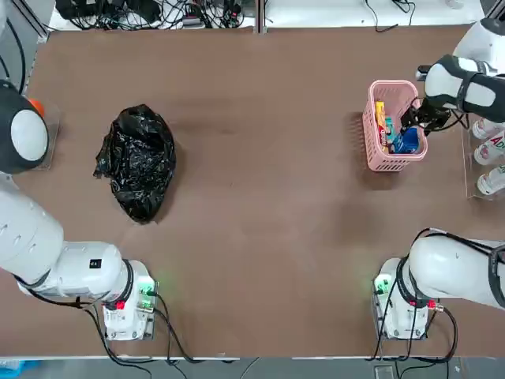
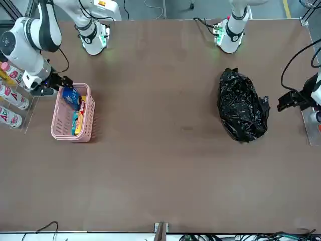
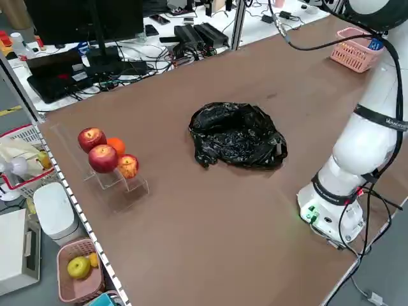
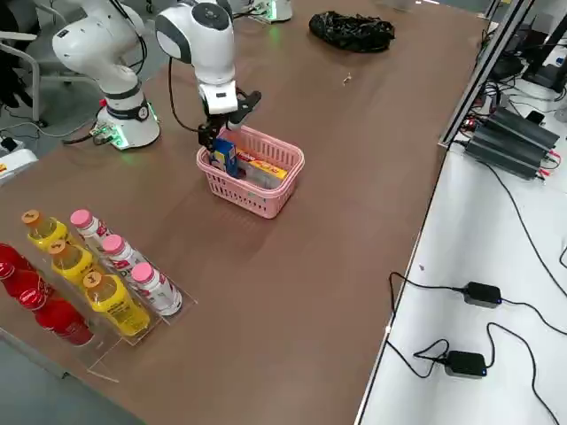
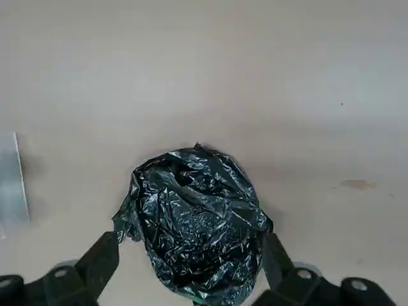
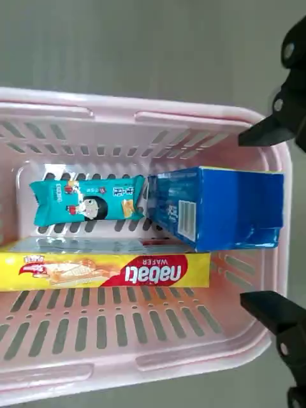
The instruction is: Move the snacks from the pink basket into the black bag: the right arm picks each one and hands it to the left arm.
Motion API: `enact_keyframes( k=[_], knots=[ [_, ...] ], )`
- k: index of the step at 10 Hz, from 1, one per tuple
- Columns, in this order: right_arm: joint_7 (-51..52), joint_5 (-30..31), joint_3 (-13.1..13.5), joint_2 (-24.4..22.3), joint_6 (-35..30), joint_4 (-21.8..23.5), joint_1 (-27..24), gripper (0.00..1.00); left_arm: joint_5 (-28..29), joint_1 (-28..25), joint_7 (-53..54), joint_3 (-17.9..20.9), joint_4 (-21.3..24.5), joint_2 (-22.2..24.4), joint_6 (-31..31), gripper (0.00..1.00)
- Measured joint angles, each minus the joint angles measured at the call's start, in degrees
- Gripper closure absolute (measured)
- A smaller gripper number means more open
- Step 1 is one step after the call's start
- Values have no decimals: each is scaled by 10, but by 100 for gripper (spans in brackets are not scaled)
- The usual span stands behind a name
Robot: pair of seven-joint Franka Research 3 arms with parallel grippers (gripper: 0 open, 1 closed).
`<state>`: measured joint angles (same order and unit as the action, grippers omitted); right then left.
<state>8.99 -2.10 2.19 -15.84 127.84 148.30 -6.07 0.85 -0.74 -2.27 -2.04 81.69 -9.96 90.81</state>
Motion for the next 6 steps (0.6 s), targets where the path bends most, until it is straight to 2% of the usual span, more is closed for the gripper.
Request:
enact_keyframes(
  k=[4,6],
  knots=[
    [0,0,0,0,27,13,1,0,-9,-3,-4,0,13,-2,17,2],
    [0,0,0,3,43,19,1,0,-19,-23,-1,1,13,-2,20,1]
  ],
)
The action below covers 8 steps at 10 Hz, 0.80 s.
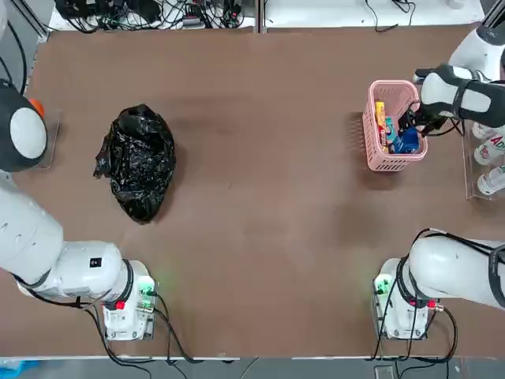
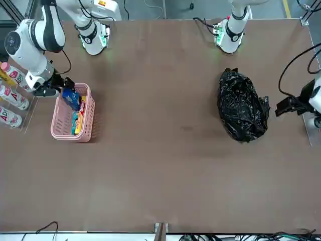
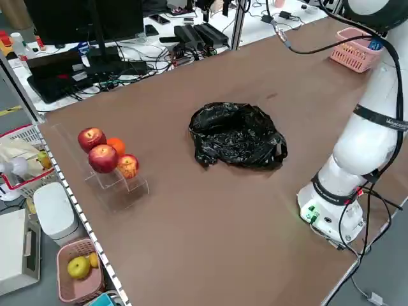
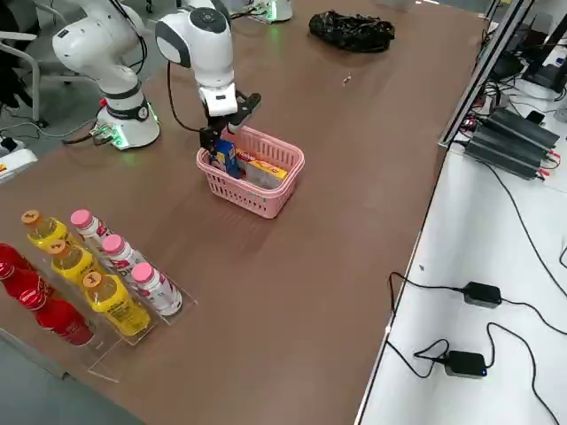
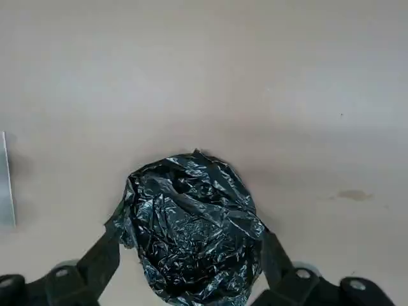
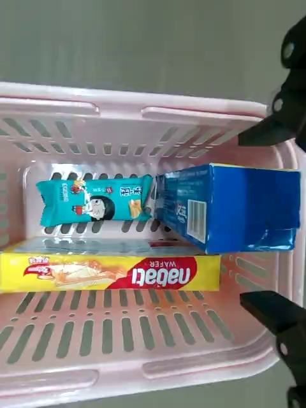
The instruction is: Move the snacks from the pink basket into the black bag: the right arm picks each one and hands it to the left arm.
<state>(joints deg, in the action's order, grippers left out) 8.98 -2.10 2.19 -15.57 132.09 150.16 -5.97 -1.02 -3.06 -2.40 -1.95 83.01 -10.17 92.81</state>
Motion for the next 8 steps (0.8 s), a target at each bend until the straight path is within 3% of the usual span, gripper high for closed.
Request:
enact_keyframes(
  k=[8],
  knots=[
    [0,0,0,18,49,20,2,0,-1,3,-8,-3,0,0,5,1]
  ],
)
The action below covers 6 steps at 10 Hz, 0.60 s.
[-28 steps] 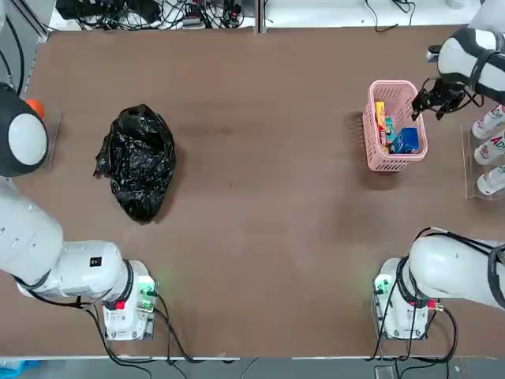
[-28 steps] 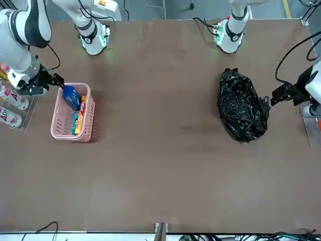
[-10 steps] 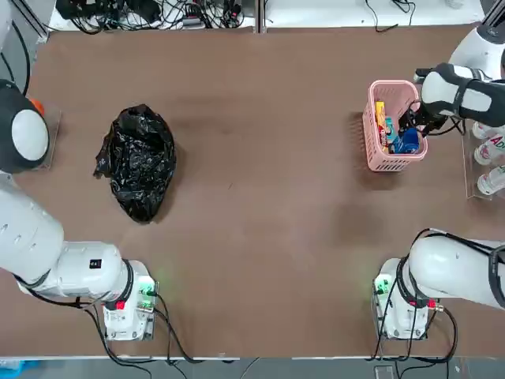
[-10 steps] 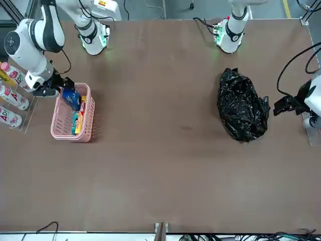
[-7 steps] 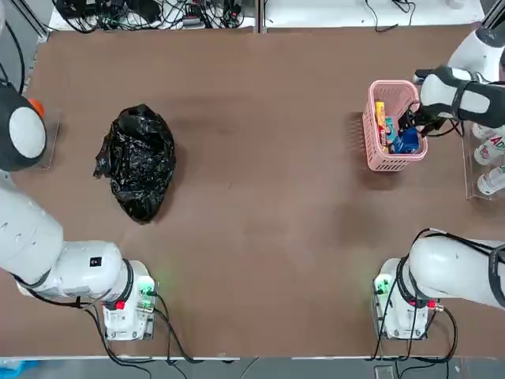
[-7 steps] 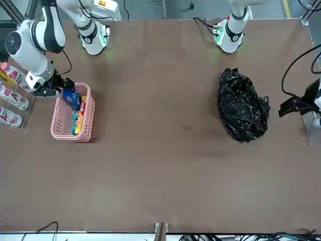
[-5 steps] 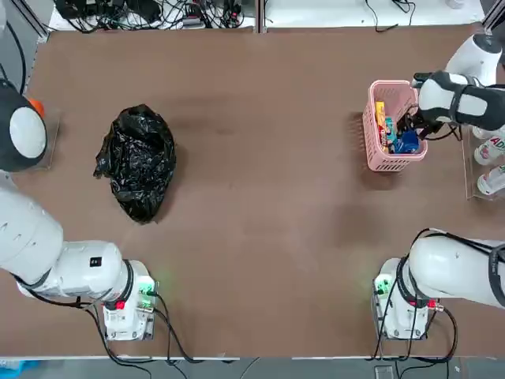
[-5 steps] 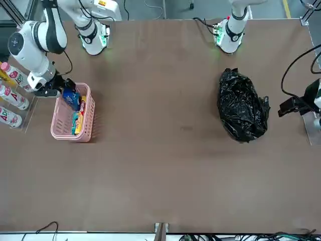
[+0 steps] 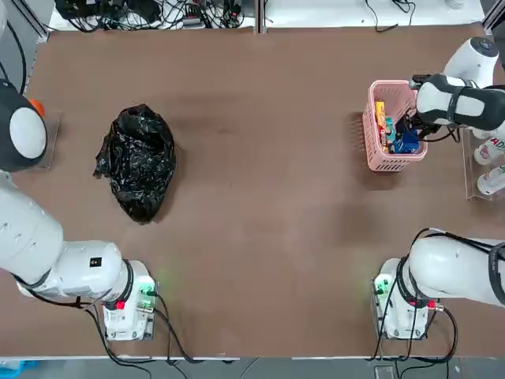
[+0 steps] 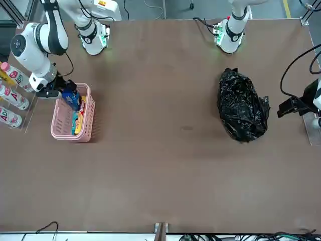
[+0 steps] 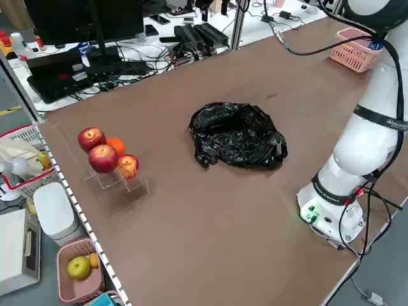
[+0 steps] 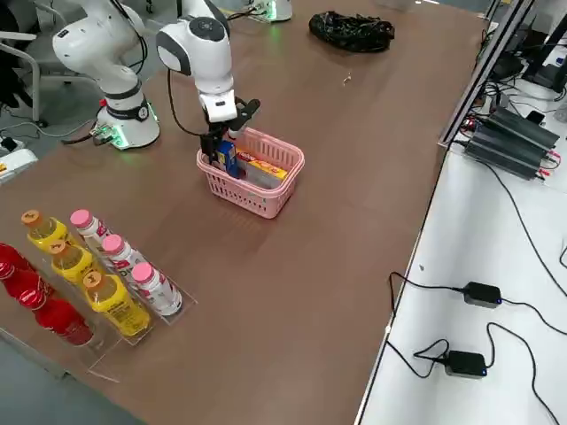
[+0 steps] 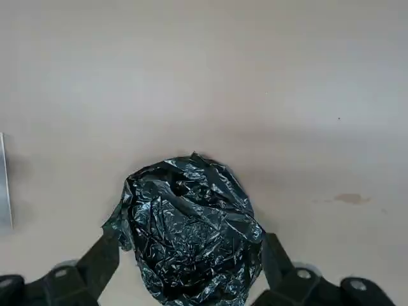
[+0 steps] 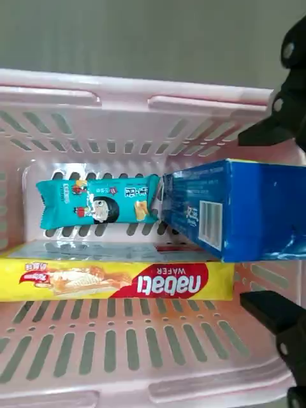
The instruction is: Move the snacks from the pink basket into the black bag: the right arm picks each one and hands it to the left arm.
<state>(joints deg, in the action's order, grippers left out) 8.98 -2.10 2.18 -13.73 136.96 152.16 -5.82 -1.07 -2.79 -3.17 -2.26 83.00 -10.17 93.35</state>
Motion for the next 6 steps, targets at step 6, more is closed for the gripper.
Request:
enact_keyframes(
  k=[6],
  knots=[
    [0,0,0,22,46,9,1,1,0,2,-3,-1,0,0,5,1]
  ],
)
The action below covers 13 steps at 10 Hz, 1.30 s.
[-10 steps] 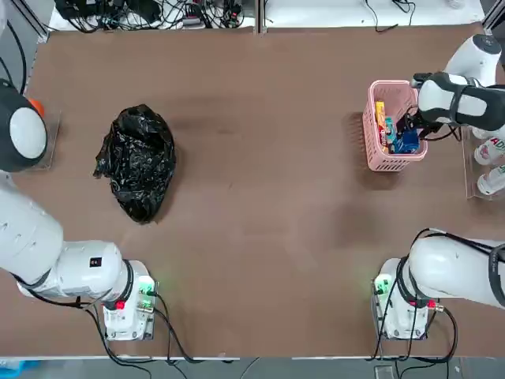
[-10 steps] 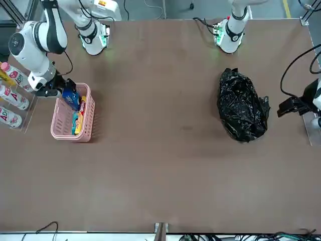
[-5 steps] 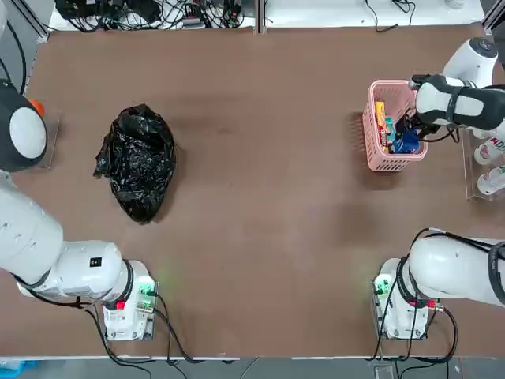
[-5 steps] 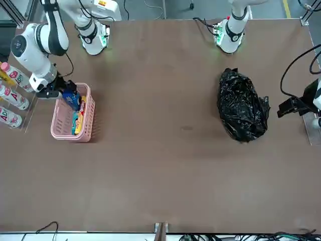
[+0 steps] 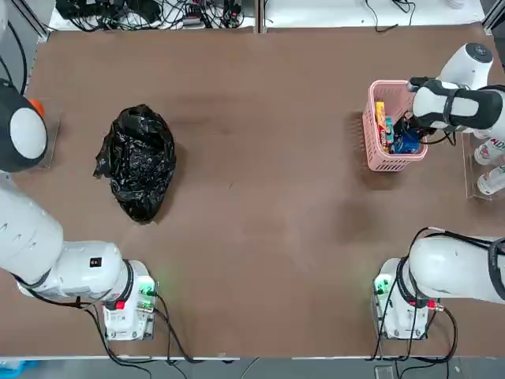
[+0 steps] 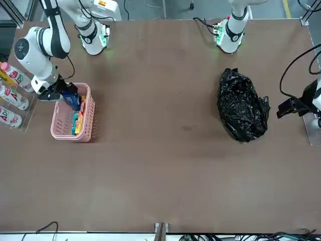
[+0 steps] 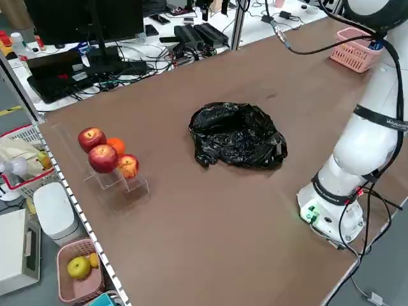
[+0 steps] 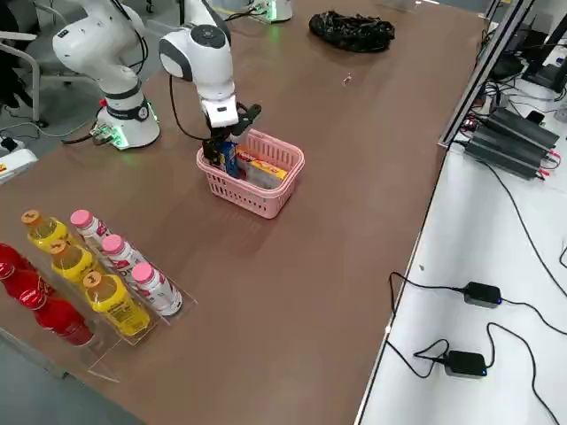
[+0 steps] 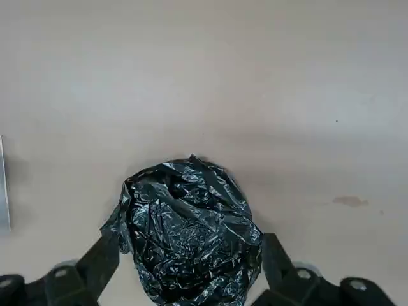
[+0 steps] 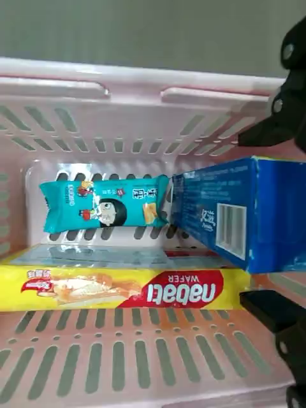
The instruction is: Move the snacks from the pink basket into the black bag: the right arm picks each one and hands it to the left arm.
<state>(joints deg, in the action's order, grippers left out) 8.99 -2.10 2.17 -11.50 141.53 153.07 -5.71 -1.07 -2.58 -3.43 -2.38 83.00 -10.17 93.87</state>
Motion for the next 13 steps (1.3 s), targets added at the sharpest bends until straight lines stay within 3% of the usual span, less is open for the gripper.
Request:
enact_keyframes(
  k=[4,7,10,13],
  knots=[
    [0,0,0,1,25,15,6,6,0,0,0,0,0,0,1,1],
    [1,0,0,1,25,16,8,16,0,0,0,0,0,0,2,1],
    [7,0,0,1,25,16,8,40,0,-1,0,0,-2,0,2,0],
    [15,0,0,1,26,15,8,55,-2,-3,0,0,-3,0,2,0]
  ],
)
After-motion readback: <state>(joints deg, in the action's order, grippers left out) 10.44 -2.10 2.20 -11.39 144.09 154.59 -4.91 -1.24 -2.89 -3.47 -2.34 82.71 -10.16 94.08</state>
